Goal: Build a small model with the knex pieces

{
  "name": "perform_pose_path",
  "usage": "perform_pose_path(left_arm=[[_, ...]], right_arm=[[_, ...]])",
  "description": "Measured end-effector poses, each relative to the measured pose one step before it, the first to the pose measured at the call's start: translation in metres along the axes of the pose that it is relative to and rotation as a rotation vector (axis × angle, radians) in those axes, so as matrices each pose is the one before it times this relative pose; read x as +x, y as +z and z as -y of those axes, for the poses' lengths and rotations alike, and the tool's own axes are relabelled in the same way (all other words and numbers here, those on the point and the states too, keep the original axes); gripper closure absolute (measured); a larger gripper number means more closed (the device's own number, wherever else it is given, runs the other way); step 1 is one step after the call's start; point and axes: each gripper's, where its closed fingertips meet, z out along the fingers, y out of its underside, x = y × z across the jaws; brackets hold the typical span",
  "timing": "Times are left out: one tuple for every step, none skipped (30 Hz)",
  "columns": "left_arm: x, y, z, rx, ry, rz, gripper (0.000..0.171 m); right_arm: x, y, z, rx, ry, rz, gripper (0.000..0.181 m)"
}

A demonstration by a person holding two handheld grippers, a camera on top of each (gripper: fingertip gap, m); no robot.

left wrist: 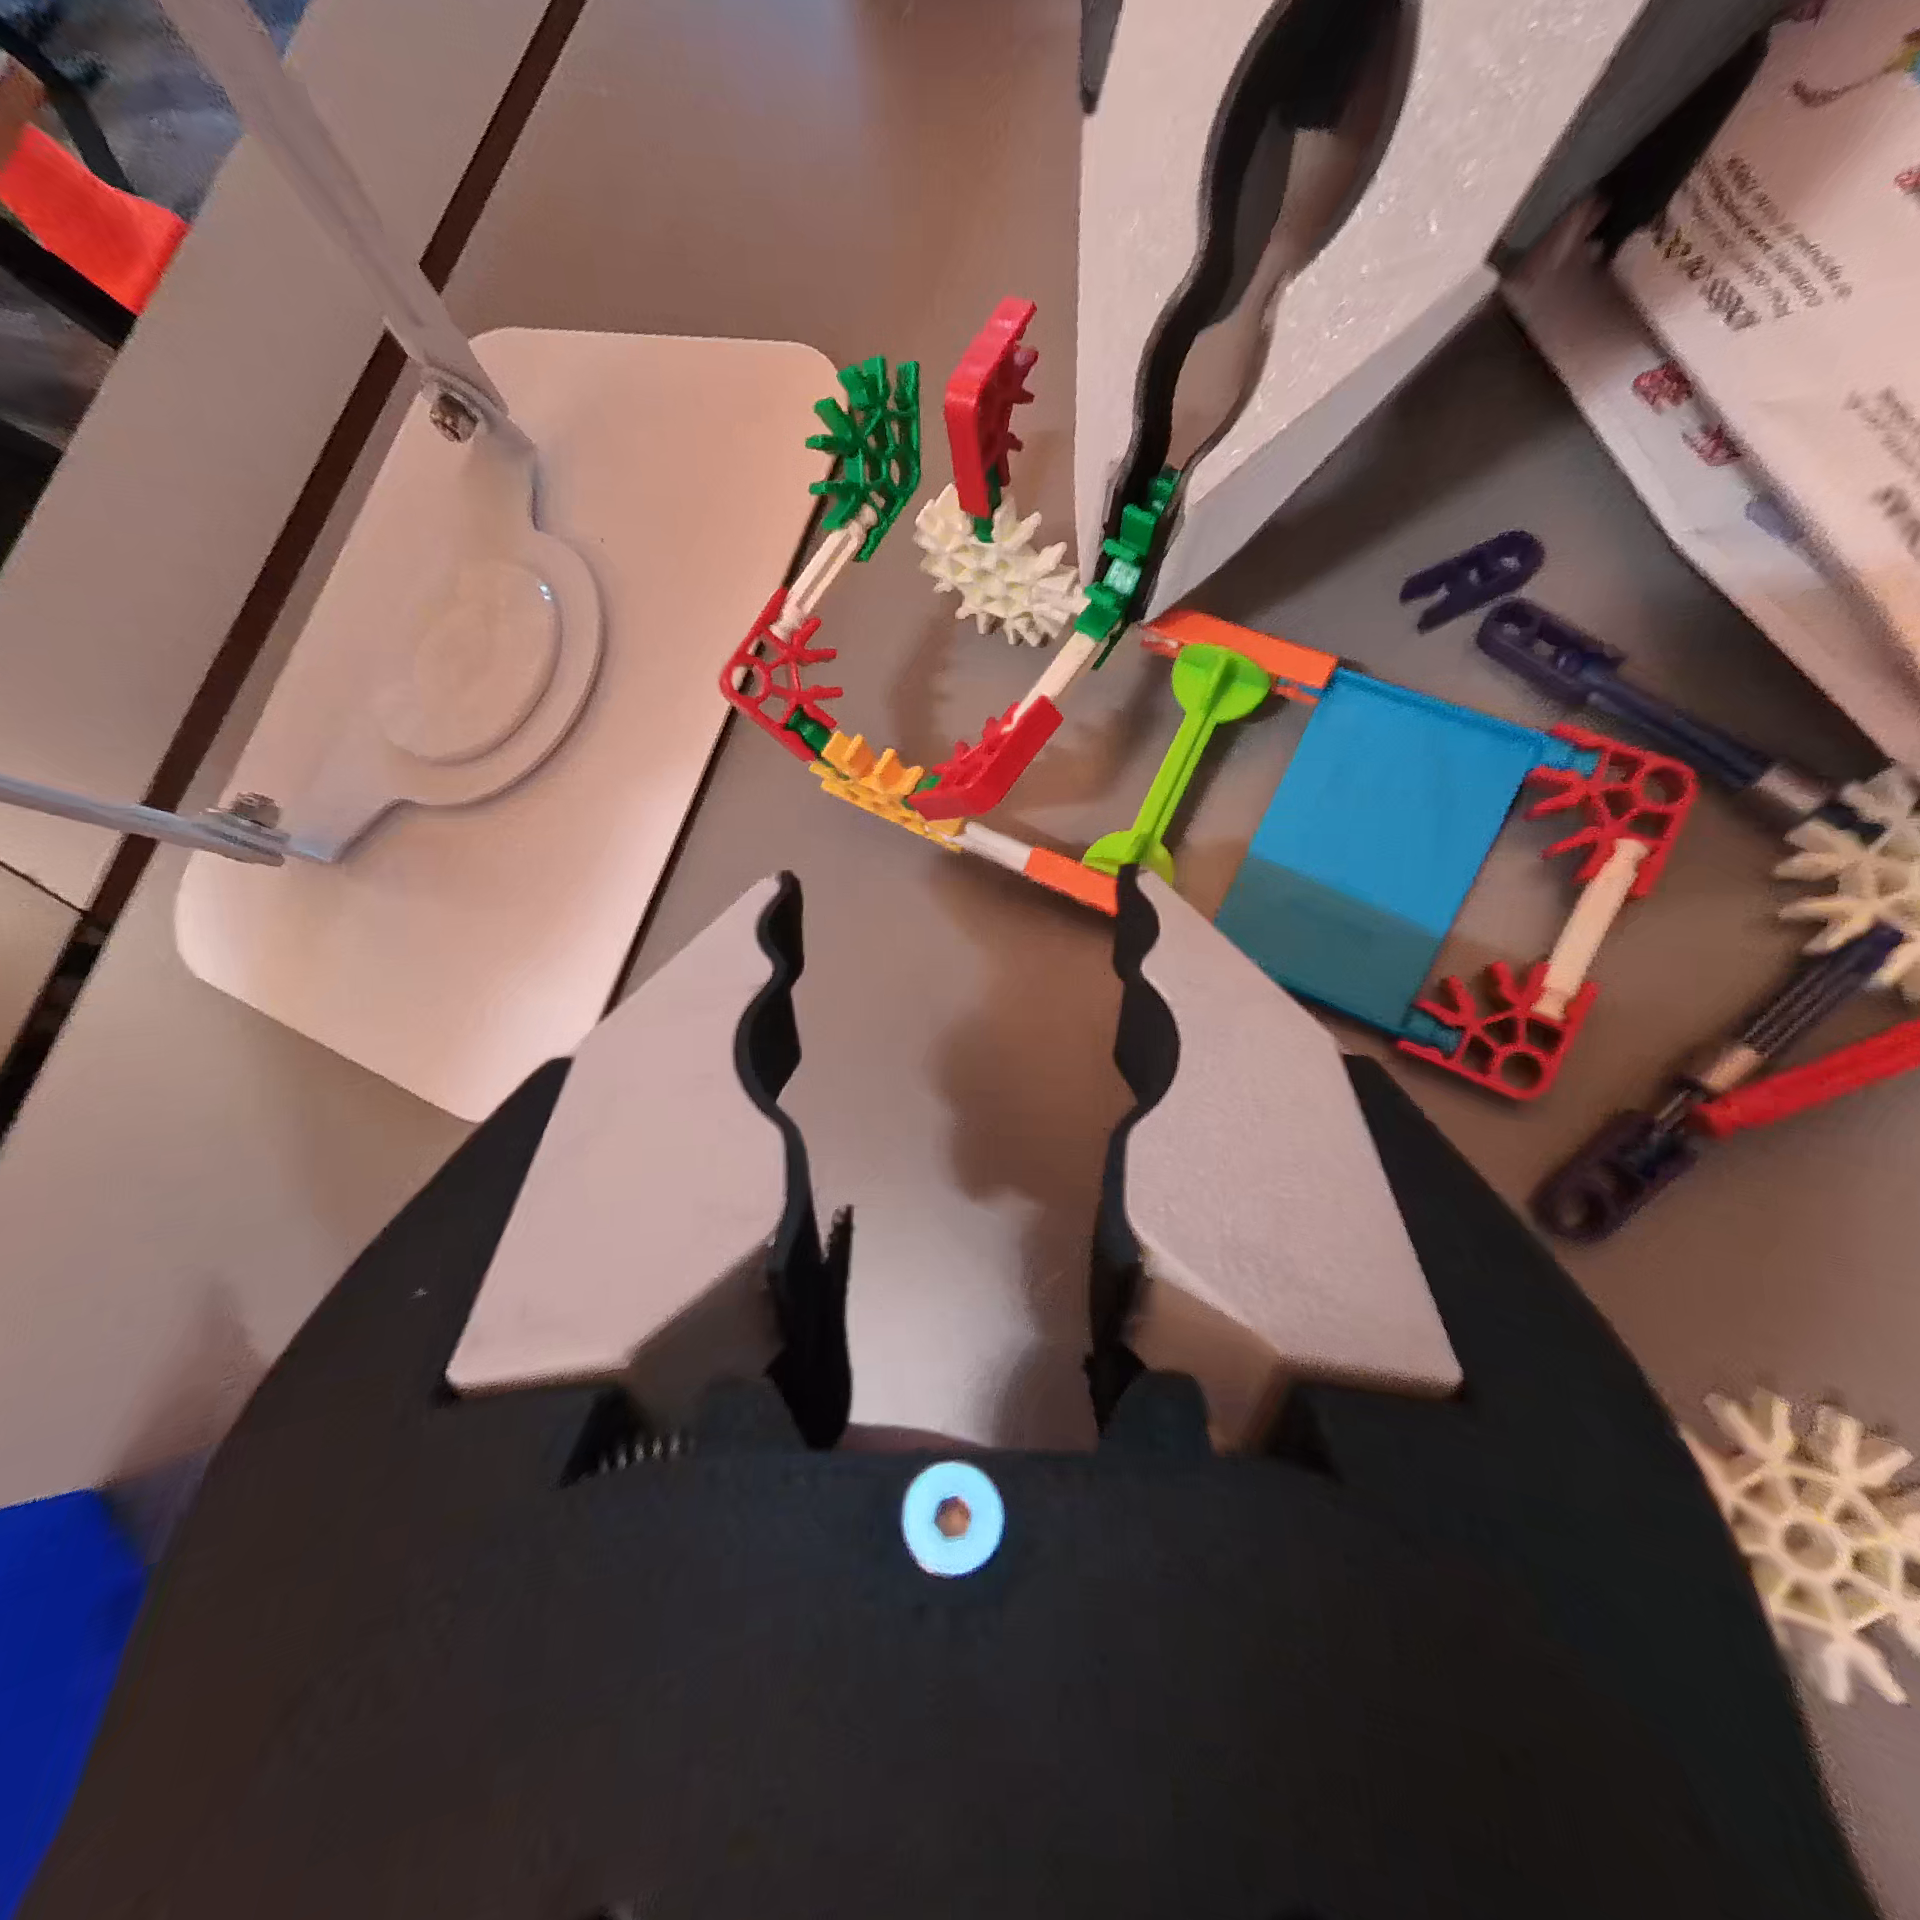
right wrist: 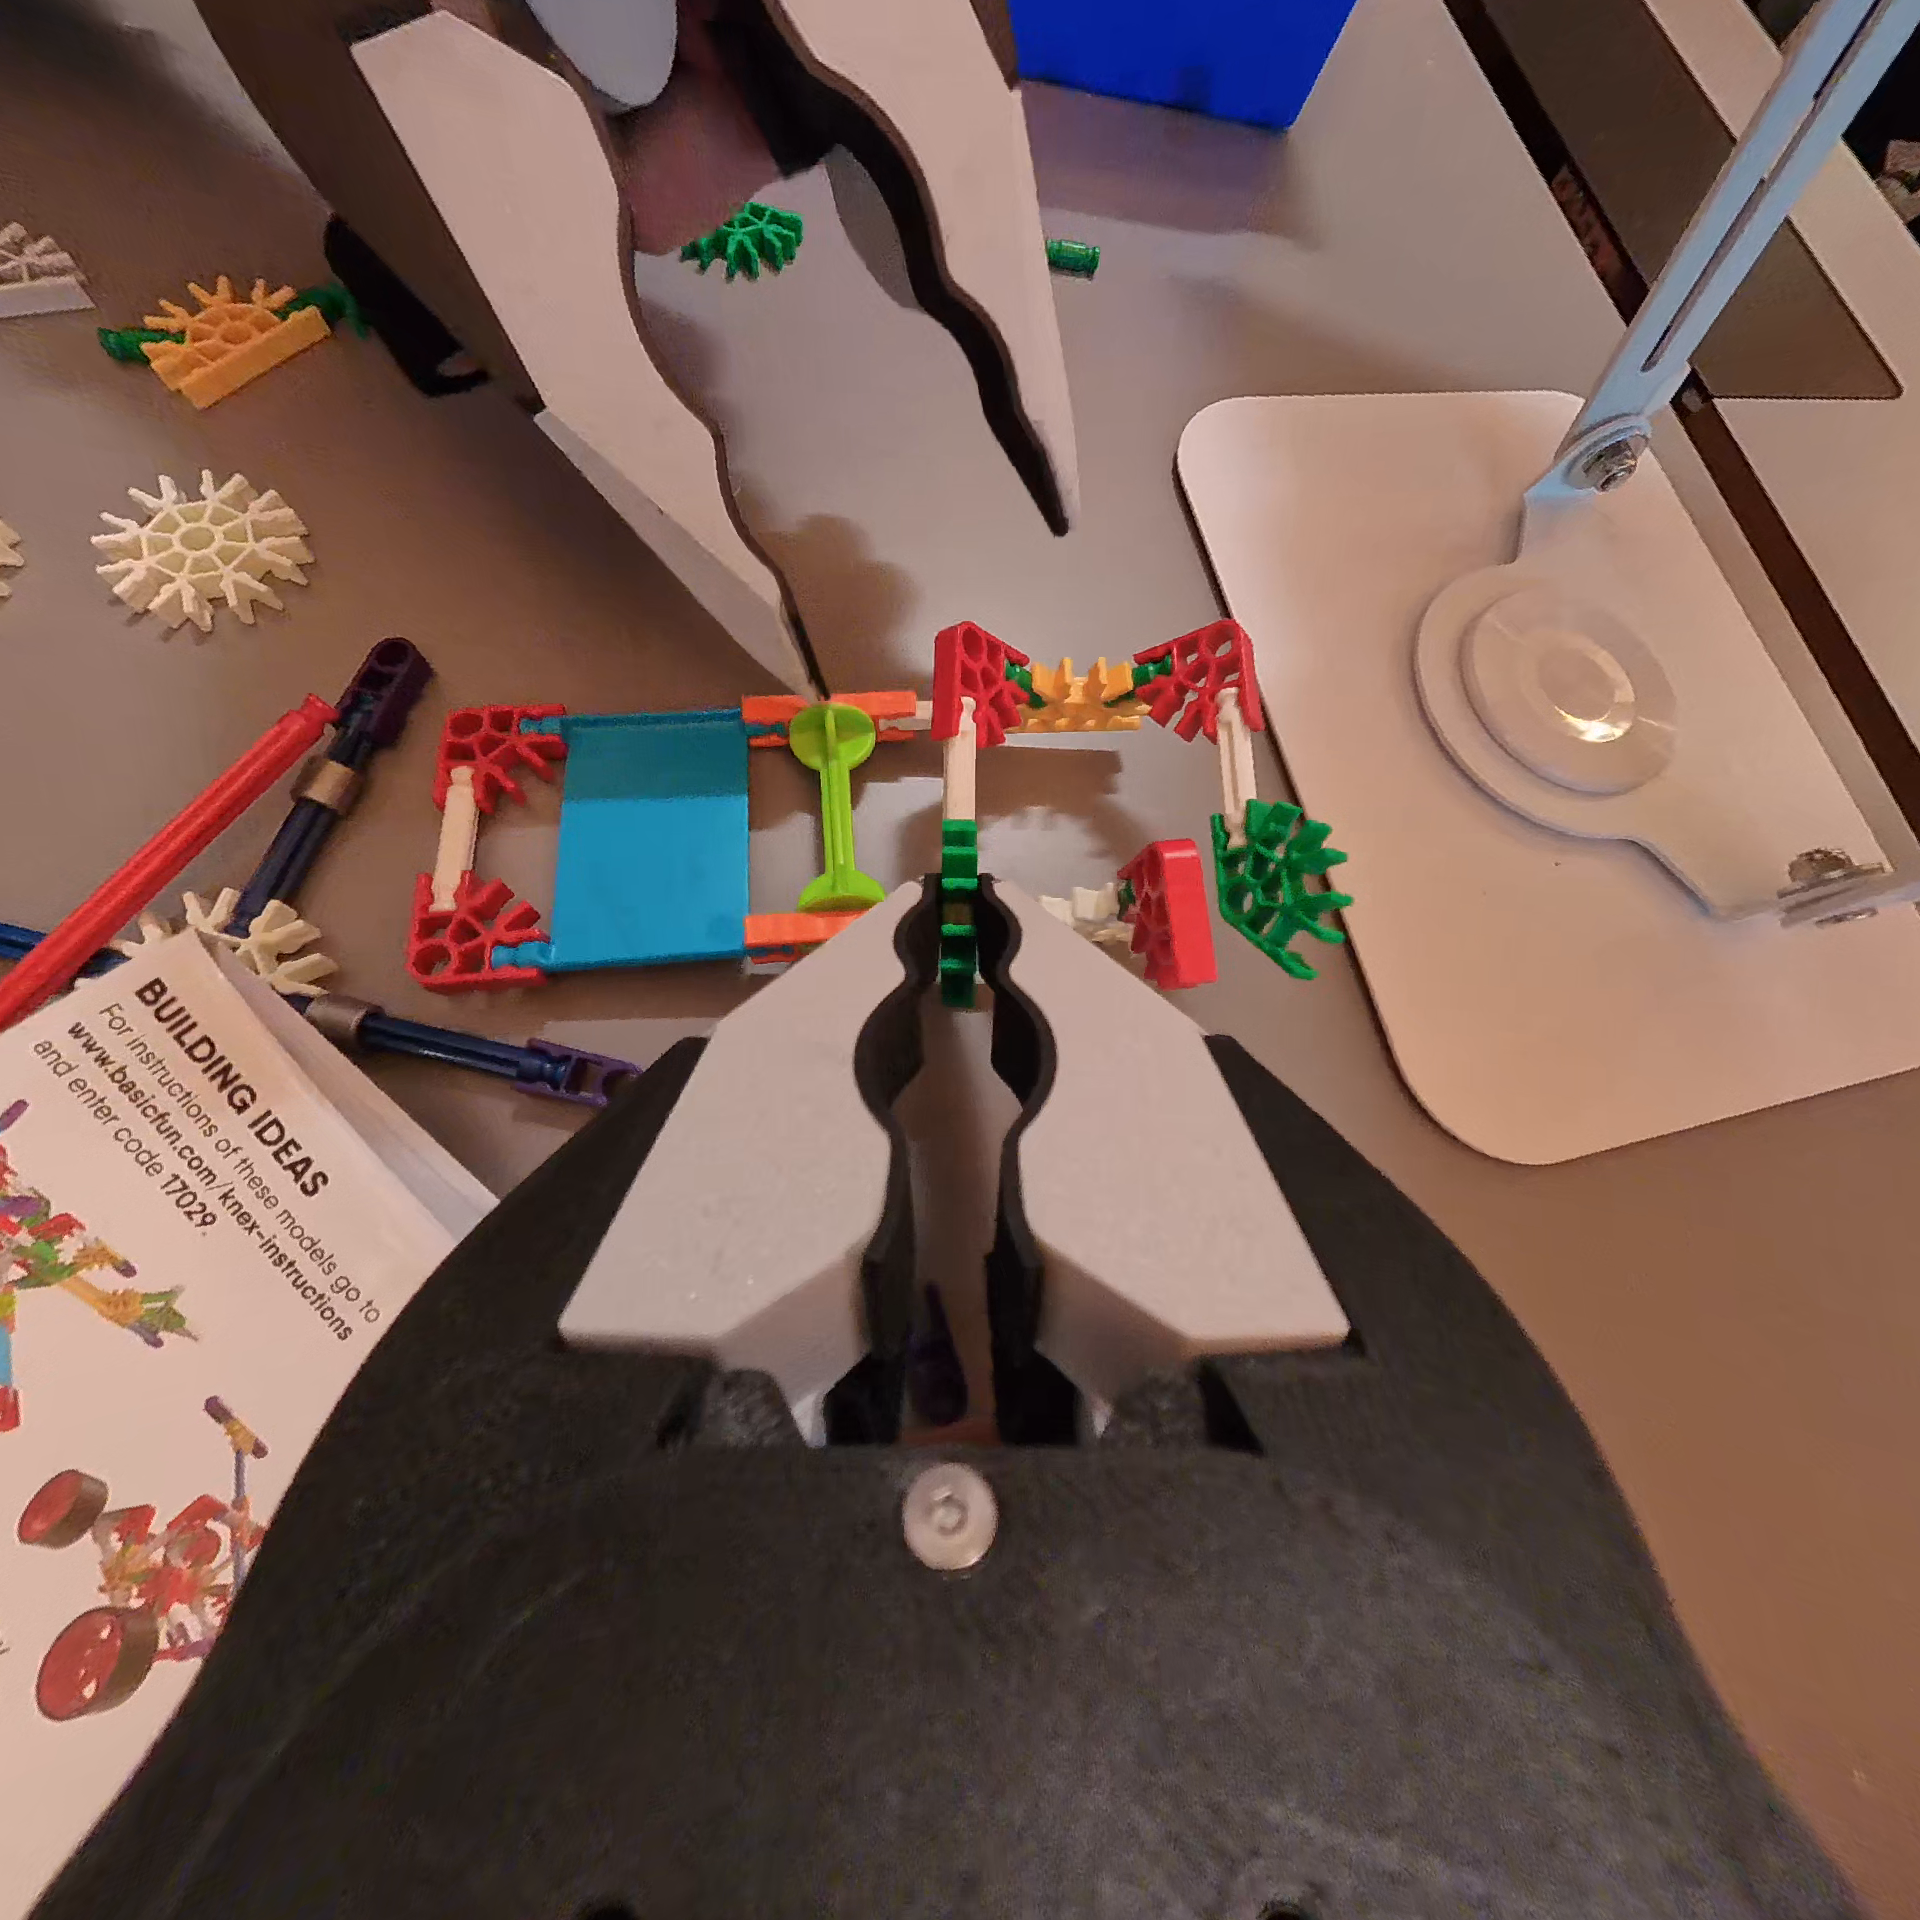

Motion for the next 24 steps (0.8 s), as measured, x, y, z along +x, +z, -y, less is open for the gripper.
perform_pose_path(left_arm=[[0.00093,0.00243,0.00156,0.00659,-0.0350,-0.0158,0.109],[0.00304,0.00352,-0.00186,-0.01513,-0.0088,-0.0155,0.108],[0.00340,0.00447,-0.00394,-0.02305,0.0192,-0.0068,0.107],[0.00227,0.00352,-0.00185,-0.01134,0.0144,-0.0005,0.109],[0.00092,0.00178,0.00087,0.00344,-0.0019,-0.0037,0.110],[0.00219,0.00118,-0.00084,-0.00952,-0.0051,-0.0195,0.112],[0.00079,0.00073,-0.00059,-0.00651,-0.0055,-0.0142,0.113],[-0.00006,0.00043,0.00007,-0.00039,-0.0055,-0.0085,0.113],[0.00120,0.00039,0.00008,0.00300,0.0005,-0.0107,0.116],[0.00237,0.00034,0.00018,0.00335,0.0039,-0.0142,0.120],[0.00141,0.00041,0.00036,0.00152,0.0037,-0.0053,0.124],[0.00121,0.00020,0.00027,-0.00168,0.0068,-0.0008,0.127],[0.00168,0.00013,0.00060,-0.00245,0.0142,-0.0012,0.131],[0.00095,0.00041,0.00073,-0.00200,0.0148,0.0049,0.134],[-0.00009,0.00064,0.00066,-0.00174,0.0104,0.0090,0.135],[0.00040,0.00044,0.00055,-0.00132,0.0094,0.0010,0.137],[0.00070,0.00010,0.00026,-0.00112,0.0117,-0.0039,0.138],[0.00060,0.00002,0.00029,-0.00181,0.0082,-0.0045,0.139],[0.00074,0.00006,0.00008,-0.00161,0.0106,-0.0029,0.140],[0.00031,-0.00002,0.00018,-0.00235,0.0067,0.0005,0.141],[0.00030,-0.00013,-0.00009,-0.00280,0.0066,0.0013,0.141],[0.00018,0.00000,-0.00006,-0.00245,0.0034,0.0010,0.141],[0.00021,-0.00008,-0.00002,-0.00082,0.0025,-0.0006,0.141],[0.00000,-0.00003,0.00004,0.00050,0.0067,0.0003,0.141]], right_arm=[[0.00104,-0.00048,0.00072,0.0000,-0.0002,-0.0050,0.178],[0.00064,-0.00016,0.00051,-0.0022,0.0007,-0.0024,0.178],[0.00066,0.00013,0.00033,-0.0043,0.0000,-0.0026,0.177],[0.00009,0.00009,0.00059,-0.0040,-0.0036,-0.0013,0.178],[-0.00079,0.00010,0.00073,-0.0033,-0.0054,0.0037,0.178],[-0.00072,0.00005,0.00084,-0.0031,-0.0051,0.0032,0.178],[-0.00020,0.00001,0.00038,-0.0050,-0.0044,-0.0001,0.178],[0.00028,-0.00014,0.00047,-0.0042,-0.0029,-0.0007,0.177],[0.00008,-0.00029,0.00074,-0.0020,-0.0011,0.0013,0.178],[0.00021,-0.00031,0.00031,-0.0040,-0.0031,0.0012,0.178],[0.00069,-0.00050,0.00014,-0.0053,-0.0058,0.0001,0.178],[0.00099,-0.00059,0.00009,-0.0046,-0.0039,0.0021,0.178],[0.00104,-0.00059,0.00006,-0.0035,-0.0020,0.0041,0.178],[0.00099,-0.00050,-0.00049,-0.0048,-0.0018,0.0040,0.178],[0.00102,-0.00069,-0.00086,-0.0055,-0.0001,0.0035,0.178],[0.00077,-0.00128,-0.00030,-0.0023,0.0066,0.0053,0.178],[0.00054,-0.00194,0.00057,0.0022,0.0103,0.0050,0.178],[0.00074,-0.00183,0.00088,0.0027,0.0062,0.0007,0.178],[0.00025,-0.00112,0.00049,0.0003,0.0050,0.0012,0.178],[-0.00033,-0.00046,0.00110,0.0040,0.0092,0.0037,0.178],[0.00013,-0.00001,0.00130,0.0071,0.0172,0.0036,0.178],[0.00042,0.00002,0.00095,0.0045,0.0197,0.0035,0.178],[0.00025,-0.00012,0.00008,0.0021,0.0141,0.0041,0.178],[0.00002,-0.00037,-0.00011,0.0028,0.0088,0.0041,0.178]])
